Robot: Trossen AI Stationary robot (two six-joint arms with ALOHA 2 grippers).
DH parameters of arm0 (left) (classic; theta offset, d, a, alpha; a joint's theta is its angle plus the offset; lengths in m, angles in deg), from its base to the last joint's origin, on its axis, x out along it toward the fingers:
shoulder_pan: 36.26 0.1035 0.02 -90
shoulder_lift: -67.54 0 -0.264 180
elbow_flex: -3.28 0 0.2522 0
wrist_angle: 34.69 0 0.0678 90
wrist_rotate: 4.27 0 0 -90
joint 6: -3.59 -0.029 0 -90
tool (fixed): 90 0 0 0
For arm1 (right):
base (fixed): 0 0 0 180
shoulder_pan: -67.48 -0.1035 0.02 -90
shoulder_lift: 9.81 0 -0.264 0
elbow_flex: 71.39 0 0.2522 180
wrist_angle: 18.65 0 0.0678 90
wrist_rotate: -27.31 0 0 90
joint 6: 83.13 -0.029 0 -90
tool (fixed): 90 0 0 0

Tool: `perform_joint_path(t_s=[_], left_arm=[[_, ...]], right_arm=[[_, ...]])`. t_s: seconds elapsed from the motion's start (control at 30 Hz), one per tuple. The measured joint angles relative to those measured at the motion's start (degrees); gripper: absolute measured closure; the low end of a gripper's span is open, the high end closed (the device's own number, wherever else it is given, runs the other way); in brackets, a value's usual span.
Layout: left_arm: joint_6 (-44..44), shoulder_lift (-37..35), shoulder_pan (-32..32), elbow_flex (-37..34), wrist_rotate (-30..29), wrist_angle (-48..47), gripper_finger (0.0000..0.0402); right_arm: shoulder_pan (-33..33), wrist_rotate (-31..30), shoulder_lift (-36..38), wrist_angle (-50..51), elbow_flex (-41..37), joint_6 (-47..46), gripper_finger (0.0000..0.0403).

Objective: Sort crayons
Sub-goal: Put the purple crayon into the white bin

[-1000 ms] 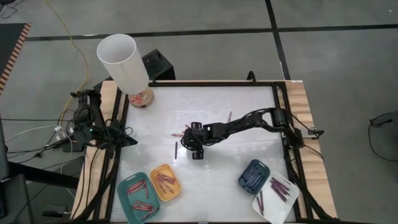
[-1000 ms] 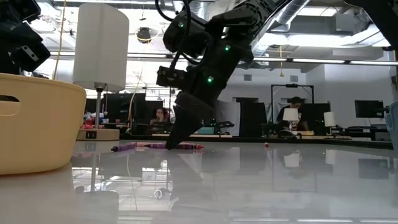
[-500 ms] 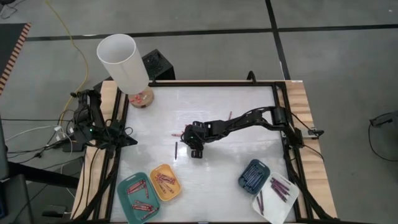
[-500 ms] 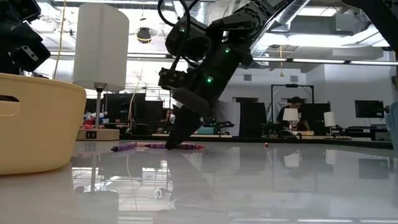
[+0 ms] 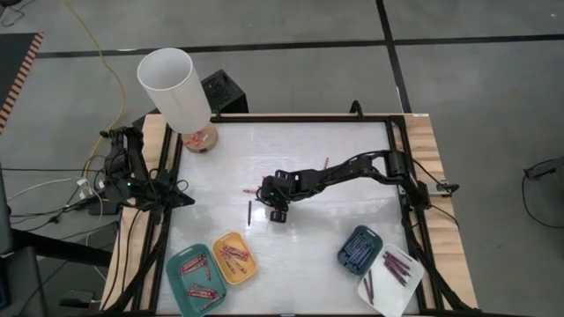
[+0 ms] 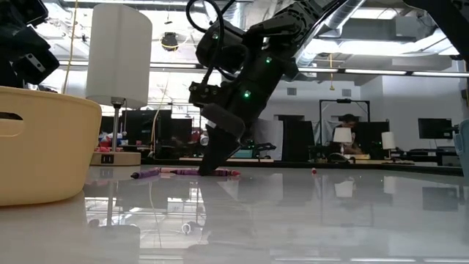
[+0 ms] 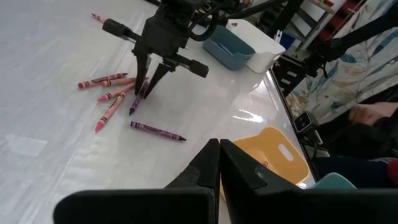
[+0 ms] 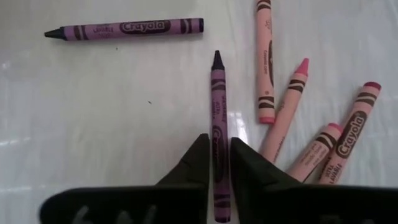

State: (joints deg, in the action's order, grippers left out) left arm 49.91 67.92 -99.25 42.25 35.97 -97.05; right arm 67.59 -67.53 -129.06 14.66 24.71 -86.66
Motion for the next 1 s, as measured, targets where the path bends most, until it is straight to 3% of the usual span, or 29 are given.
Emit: perform_joint_path(t_s=[0.27, 0.67, 1.0], left_arm=[[0.0, 0.0, 0.0, 0.0, 0.0, 0.0, 0.0401], [0.0, 0.0, 0.0, 0.0, 0.0, 0.0, 0.0401], [0.0, 0.0, 0.0, 0.0, 0.0, 0.0, 0.0401]], right_arm=[[-0.5, -1.6, 0.0, -0.9, -0.1, -1.1, 0.0397], [-3.4, -7.7, -0.2, -1.4, 1.1, -1.4, 0.04], [-8.1, -12.0, 2.9, 6.0, 6.4, -3.9, 0.0401]])
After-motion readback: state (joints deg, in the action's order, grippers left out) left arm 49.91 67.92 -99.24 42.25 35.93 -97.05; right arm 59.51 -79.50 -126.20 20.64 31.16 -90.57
